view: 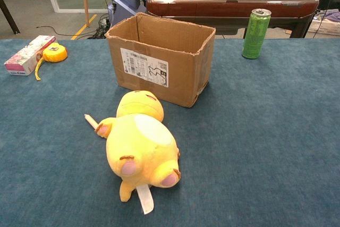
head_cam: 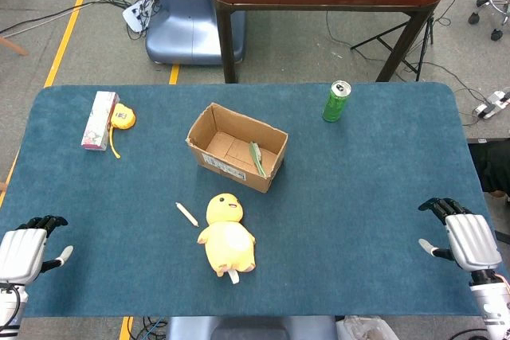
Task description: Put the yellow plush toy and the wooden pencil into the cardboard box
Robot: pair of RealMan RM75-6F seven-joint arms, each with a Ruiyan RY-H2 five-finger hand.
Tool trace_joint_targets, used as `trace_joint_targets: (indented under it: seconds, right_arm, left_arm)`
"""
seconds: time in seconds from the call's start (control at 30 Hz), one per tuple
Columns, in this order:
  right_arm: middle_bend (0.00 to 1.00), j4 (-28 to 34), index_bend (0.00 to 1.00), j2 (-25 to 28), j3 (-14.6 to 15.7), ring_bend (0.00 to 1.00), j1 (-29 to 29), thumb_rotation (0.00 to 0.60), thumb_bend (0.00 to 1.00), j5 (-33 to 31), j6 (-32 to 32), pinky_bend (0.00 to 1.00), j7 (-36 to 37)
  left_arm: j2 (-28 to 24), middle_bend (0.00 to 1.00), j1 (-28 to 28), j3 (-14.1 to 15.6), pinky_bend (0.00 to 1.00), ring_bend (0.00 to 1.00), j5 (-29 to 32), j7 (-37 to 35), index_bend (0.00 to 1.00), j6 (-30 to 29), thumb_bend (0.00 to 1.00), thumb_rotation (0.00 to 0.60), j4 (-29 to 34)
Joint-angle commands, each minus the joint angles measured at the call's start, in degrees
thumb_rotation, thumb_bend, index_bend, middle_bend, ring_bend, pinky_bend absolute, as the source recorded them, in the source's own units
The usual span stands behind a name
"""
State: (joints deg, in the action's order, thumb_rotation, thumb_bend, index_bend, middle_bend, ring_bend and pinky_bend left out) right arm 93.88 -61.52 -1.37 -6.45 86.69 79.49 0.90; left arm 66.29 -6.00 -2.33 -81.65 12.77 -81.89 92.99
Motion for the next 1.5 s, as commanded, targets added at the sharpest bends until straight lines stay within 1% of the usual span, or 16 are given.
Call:
trace_joint_targets:
  seconds: [0.03,0.33,0.47,0.53,0.6,0.67,0.73,0.83,0.93,1.07,1.3,1.5]
  right_arm:
    - [0.30,0.0,0.34,-0.1,0.3,0.24,-0.4,0.600,0.15,0.2,-1.0,0.47,0.0]
    - [0.30,0.2,0.34,0.0,0.2,0.24,-1.3,0.600,0.14,-0.2,-2.6,0.47,0.3]
    - [0.30,0.2,0.34,0.2,0.1,0.24,-1.4,0.600,0.14,-0.4,-2.7,0.47,0.6]
    - [0.30,0.3,0.34,0.4,0.2,0.24,-1.1,0.600,0.14,-0.4,-2.3,0.47,0.6]
    - [0.30,0.7,0.34,0.7,0.2,0.24,-0.8,0.600,0.14,-0.3,-1.5,0.47,0.5]
    - [0.30,1.1,0.34,1.1,0.0,0.24,-0.5,0.600,0.14,0.1,-0.5,0.47,0.7]
    - [0.30,1.0,0.34,1.1,-0.2,0.24,-0.3,0.600,0.15,0.1,0.2,0.47,1.1]
    - [0.30,1.2,0.34,1.6,-0.2,0.24,0.0,0.600,0.15,-0.2,0.4,0.47,1.6]
    - [0.30,1.6,0.34,1.9,-0.2,0.24,0.4,0.600,0.15,0.5,1.4,0.47,1.8]
    - [0.30,1.7,0.34,2.3,-0.2,0.24,0.6,0.600,0.15,0.8,2.1,0.47,2.6]
    - [0.30,1.6,0.34,3.0,-0.4,0.24,1.0,0.600,0.15,0.8,2.7,0.47,3.8]
    - [0.31,1.8,0.34,3.3,-0.4,0.24,1.7,0.600,0.15,0.8,3.8,0.47,4.3]
  left_arm:
    - [-0.1,0.43,0.2,0.1,0.50,0.36,0.1,-0.1,0.39,-0.2,0.20,0.600,0.2]
    - [-0.1,0.43,0.6,0.5,0.50,0.36,-0.7,0.6,0.39,-1.3,0.20,0.600,0.6]
    - [-0.2,0.43,0.7,0.8,0.50,0.36,-2.7,0.3,0.38,-2.3,0.20,0.600,1.2]
    - [-0.3,0.43,0.4,1.0,0.50,0.35,-4.1,0.2,0.36,-2.7,0.17,0.600,1.8]
    - [-0.2,0.42,-0.1,1.3,0.50,0.35,-6.2,0.3,0.32,-2.9,0.13,0.600,2.6]
    - [-0.3,0.39,-0.7,1.7,0.50,0.34,-8.5,-0.1,0.28,-2.9,0.10,0.600,3.6]
    - [-0.6,0.33,-1.5,2.2,0.49,0.32,-10.2,-1.8,0.26,-2.0,0.09,0.600,5.0]
    - [-2.2,0.24,-3.5,3.3,0.44,0.25,-12.3,-4.0,0.22,1.3,0.09,0.600,8.0]
    - [-2.8,0.20,-5.4,4.0,0.37,0.21,-14.5,-2.6,0.18,4.1,0.08,0.600,10.6]
    - [-2.7,0.17,-7.8,4.7,0.34,0.18,-17.4,-1.6,0.12,7.1,0.08,0.600,12.1]
    - [-1.9,0.02,-11.6,5.8,0.30,0.07,-23.4,-0.2,0.03,10.7,0.08,0.600,12.6]
    - [-0.3,0.01,-15.5,6.3,0.29,0.05,-30.1,0.5,0.01,12.6,0.08,0.600,9.1]
